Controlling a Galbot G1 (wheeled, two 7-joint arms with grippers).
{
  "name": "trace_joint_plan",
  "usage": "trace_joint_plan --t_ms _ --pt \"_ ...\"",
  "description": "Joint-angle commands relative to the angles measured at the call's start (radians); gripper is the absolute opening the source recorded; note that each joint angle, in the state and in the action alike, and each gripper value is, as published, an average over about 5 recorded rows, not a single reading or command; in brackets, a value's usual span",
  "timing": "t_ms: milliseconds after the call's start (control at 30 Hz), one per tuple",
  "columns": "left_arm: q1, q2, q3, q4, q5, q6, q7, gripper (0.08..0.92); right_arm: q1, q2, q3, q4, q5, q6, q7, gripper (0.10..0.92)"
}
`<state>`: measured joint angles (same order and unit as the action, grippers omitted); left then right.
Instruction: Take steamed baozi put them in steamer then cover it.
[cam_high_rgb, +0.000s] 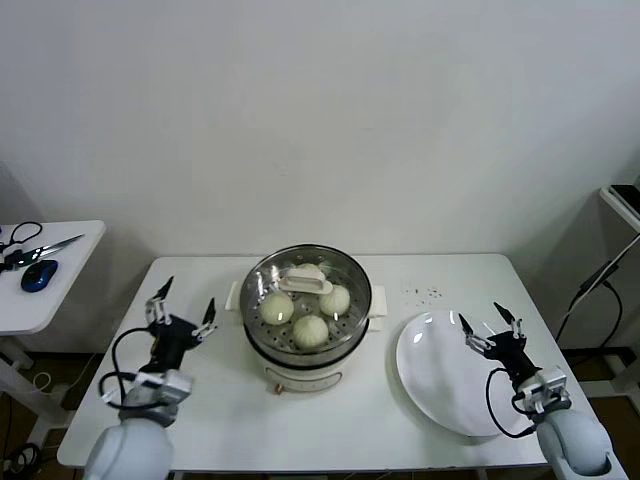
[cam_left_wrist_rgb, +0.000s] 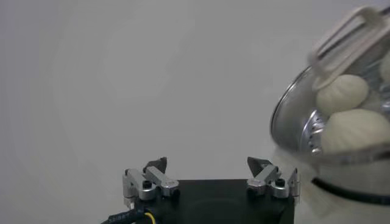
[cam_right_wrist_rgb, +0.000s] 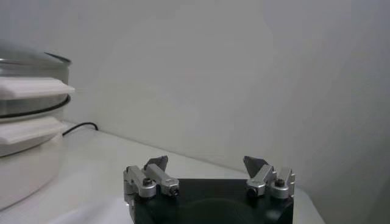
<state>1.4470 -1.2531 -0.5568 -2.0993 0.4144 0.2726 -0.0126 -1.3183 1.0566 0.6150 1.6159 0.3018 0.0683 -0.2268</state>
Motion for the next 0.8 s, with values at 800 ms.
trace_joint_plan --t_ms 800 --pt "0.139 -0.129 -0.238 0.166 -0.601 -0.355 0.032 0.823 -0.063 0.043 0.037 0.033 0.044 0.027 -0.002 0.823"
